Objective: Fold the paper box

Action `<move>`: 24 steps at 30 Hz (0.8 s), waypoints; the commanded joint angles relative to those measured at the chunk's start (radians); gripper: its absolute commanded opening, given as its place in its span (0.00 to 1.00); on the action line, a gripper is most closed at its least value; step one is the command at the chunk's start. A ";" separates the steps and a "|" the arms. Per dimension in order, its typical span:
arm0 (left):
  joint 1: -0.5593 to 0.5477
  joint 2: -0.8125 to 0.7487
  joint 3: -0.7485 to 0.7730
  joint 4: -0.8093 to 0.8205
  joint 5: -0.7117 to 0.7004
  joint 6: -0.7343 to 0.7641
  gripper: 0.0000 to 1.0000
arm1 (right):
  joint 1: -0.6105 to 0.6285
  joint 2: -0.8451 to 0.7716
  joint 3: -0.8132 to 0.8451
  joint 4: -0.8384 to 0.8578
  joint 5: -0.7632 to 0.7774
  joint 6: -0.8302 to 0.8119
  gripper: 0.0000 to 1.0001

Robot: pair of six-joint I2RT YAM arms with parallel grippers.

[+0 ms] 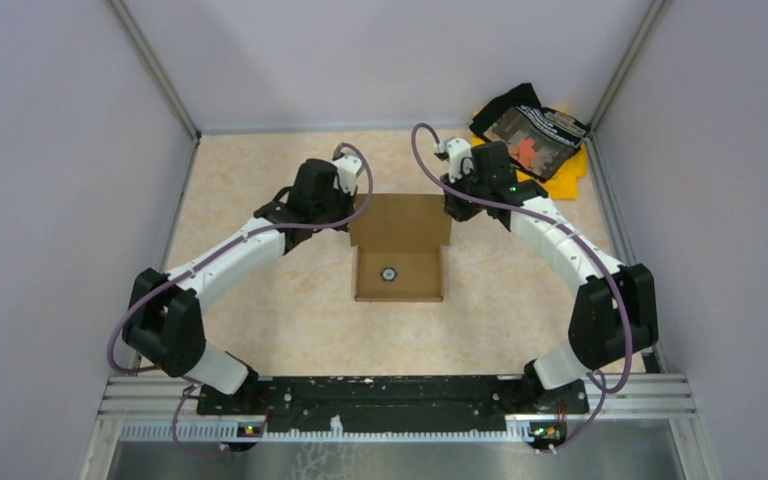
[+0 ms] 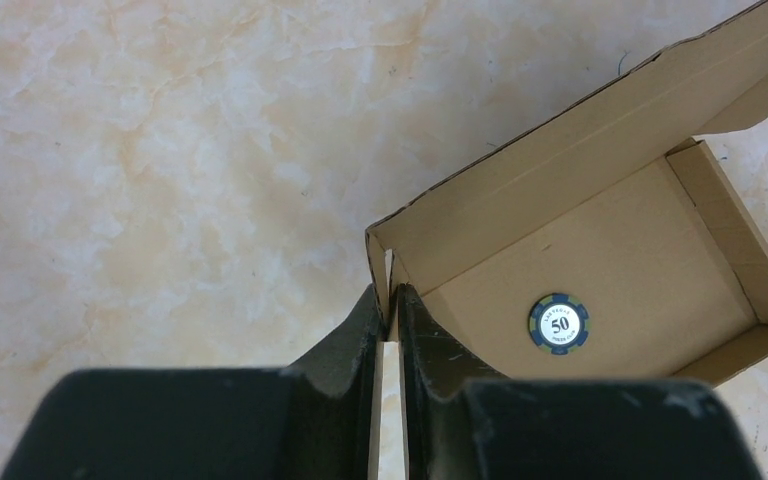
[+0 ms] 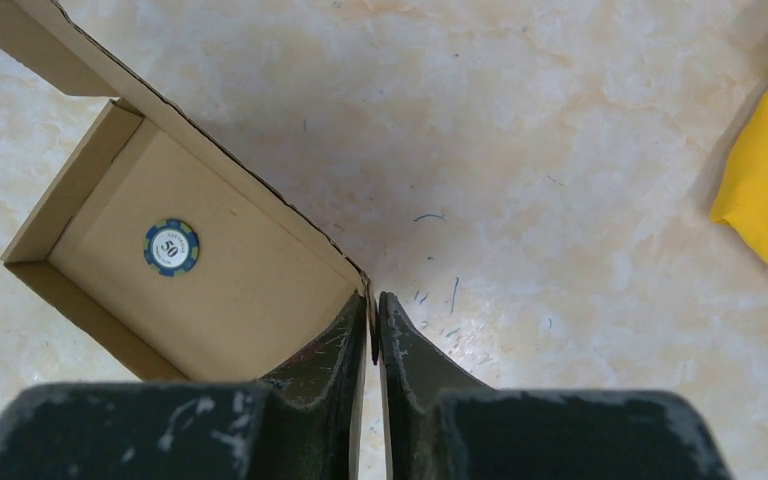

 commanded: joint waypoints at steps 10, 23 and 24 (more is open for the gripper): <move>-0.024 0.017 0.052 0.003 -0.016 -0.011 0.11 | 0.049 0.003 0.017 0.018 0.052 0.019 0.02; -0.055 0.031 0.051 0.001 -0.077 -0.056 0.05 | 0.096 0.004 0.013 0.036 0.112 0.070 0.00; -0.059 0.034 0.053 0.002 -0.085 -0.058 0.04 | 0.100 0.003 0.011 0.040 0.115 0.074 0.00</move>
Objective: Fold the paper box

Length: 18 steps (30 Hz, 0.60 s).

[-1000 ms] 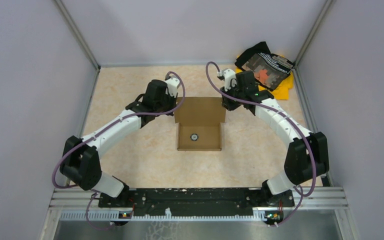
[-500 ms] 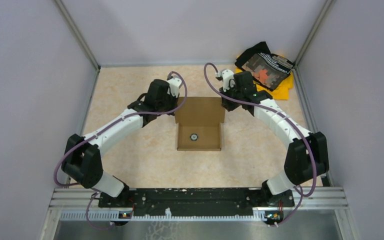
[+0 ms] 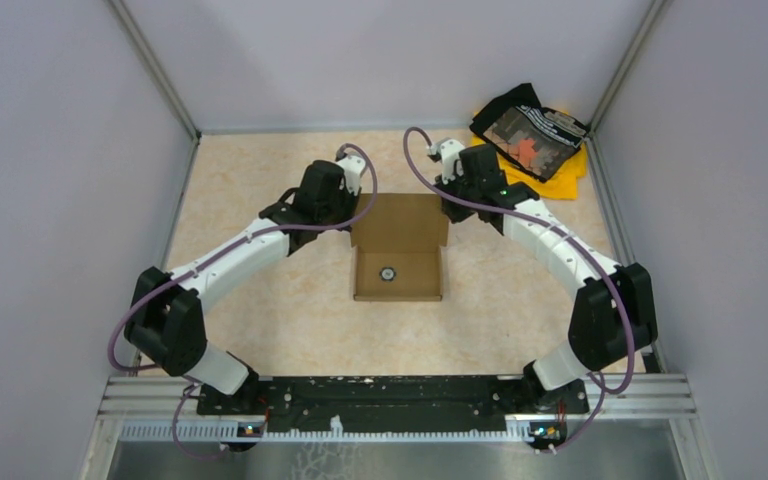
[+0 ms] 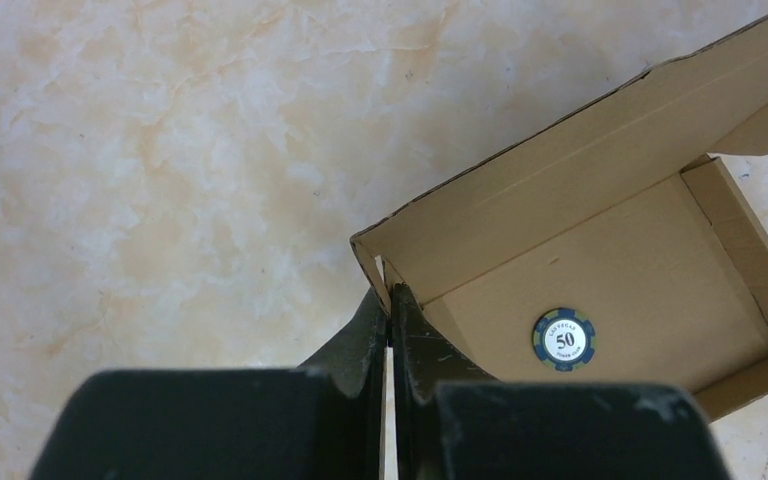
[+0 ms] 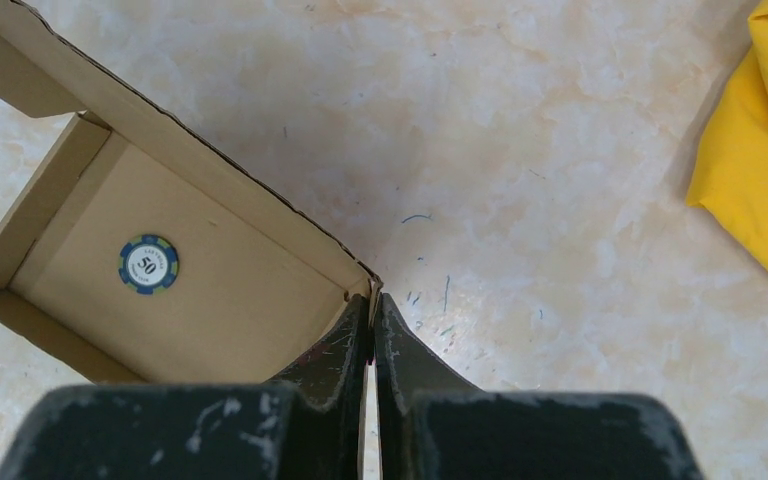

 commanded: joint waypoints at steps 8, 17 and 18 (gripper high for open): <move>-0.044 0.012 0.021 0.033 -0.059 -0.056 0.02 | 0.058 -0.013 -0.011 0.075 0.043 0.073 0.00; -0.068 -0.009 0.015 0.082 -0.121 -0.089 0.02 | 0.079 -0.031 -0.022 0.140 0.113 0.122 0.00; -0.072 -0.008 0.016 0.087 -0.124 -0.094 0.02 | 0.083 -0.031 -0.023 0.146 0.115 0.125 0.00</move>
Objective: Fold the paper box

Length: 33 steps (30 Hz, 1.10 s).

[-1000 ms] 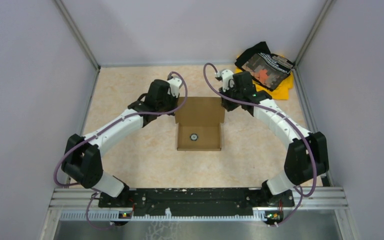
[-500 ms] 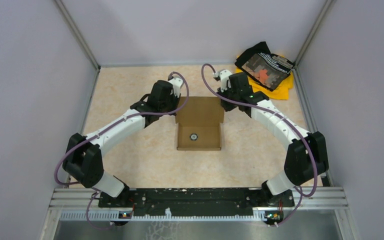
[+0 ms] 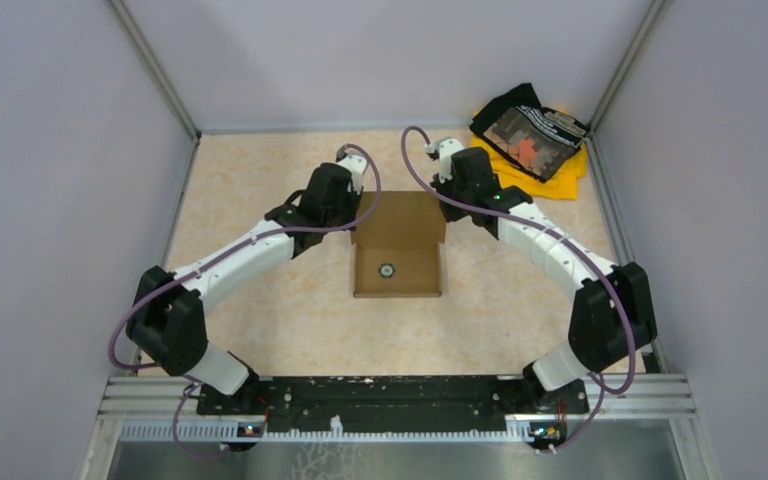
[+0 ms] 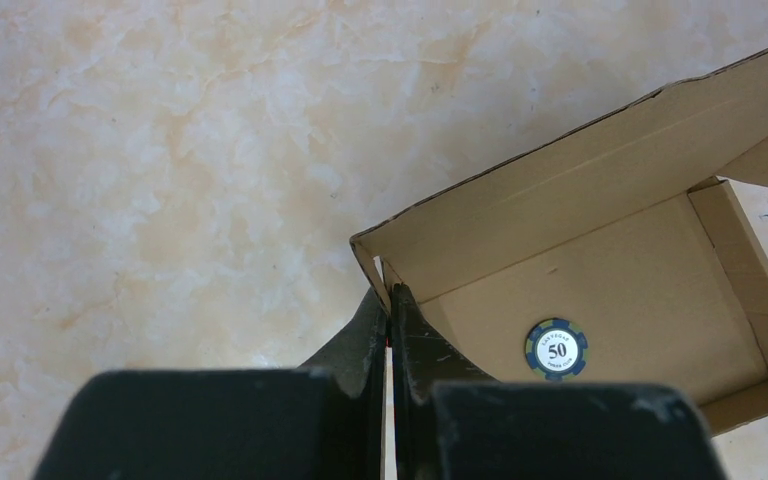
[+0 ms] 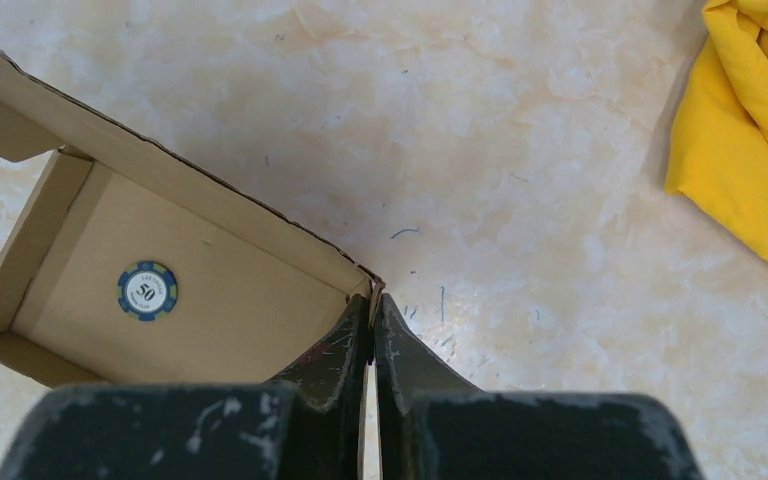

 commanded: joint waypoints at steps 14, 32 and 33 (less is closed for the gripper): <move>-0.083 0.000 -0.001 0.150 -0.130 -0.117 0.01 | 0.098 -0.009 0.011 0.128 0.169 0.165 0.00; -0.085 0.084 -0.055 0.429 -0.241 -0.130 0.01 | 0.104 0.030 0.029 0.213 0.317 0.282 0.00; -0.084 0.092 -0.053 0.433 -0.246 -0.132 0.01 | 0.103 0.036 0.029 0.220 0.320 0.290 0.00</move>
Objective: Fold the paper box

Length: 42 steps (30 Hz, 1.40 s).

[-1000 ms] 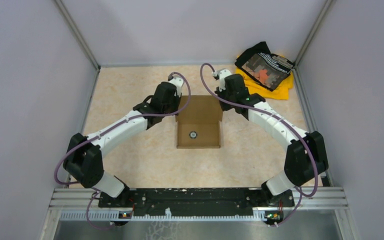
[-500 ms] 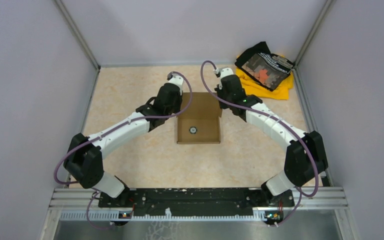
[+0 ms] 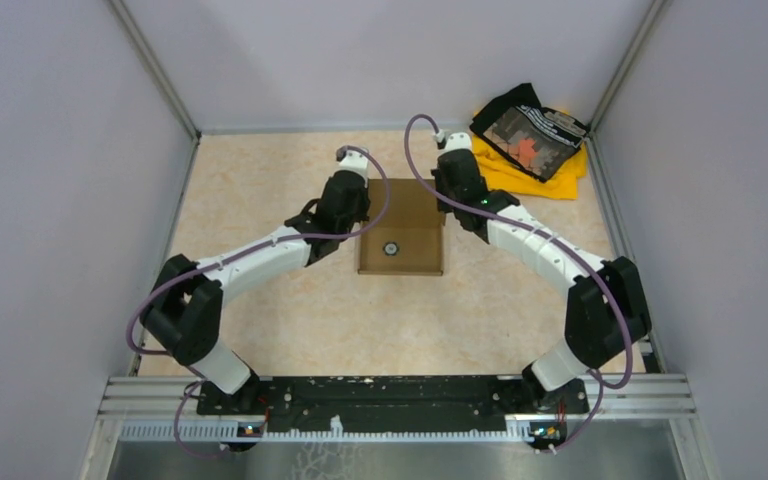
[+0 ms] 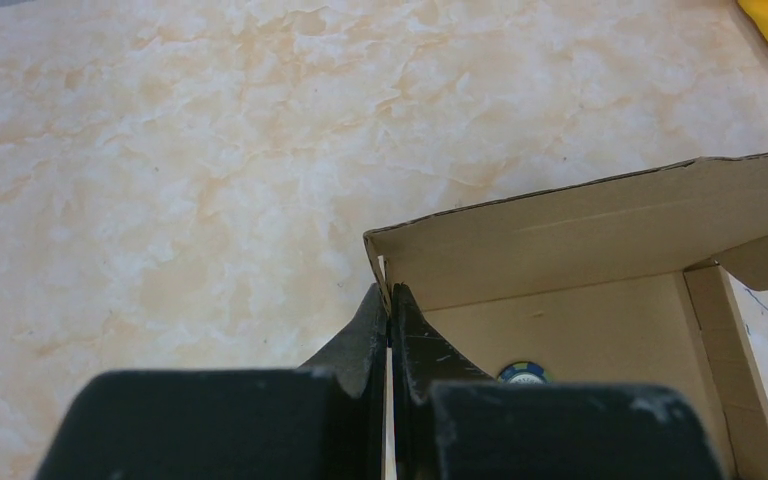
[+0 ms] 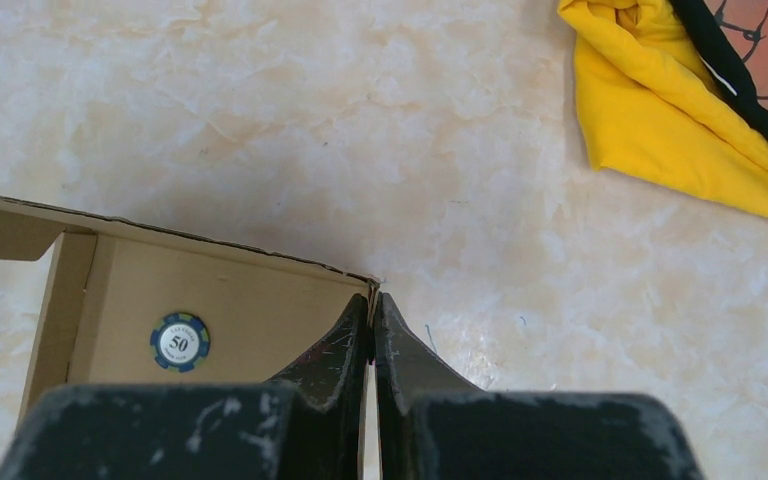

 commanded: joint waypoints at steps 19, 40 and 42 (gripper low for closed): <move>-0.019 0.015 -0.059 0.215 0.002 -0.087 0.01 | 0.033 0.024 -0.034 0.198 0.034 0.201 0.00; -0.025 0.014 -0.093 0.234 -0.023 -0.183 0.00 | 0.064 0.013 -0.101 0.250 0.069 0.285 0.00; -0.029 0.013 -0.101 0.239 -0.028 -0.188 0.00 | 0.070 0.012 -0.113 0.256 0.077 0.285 0.00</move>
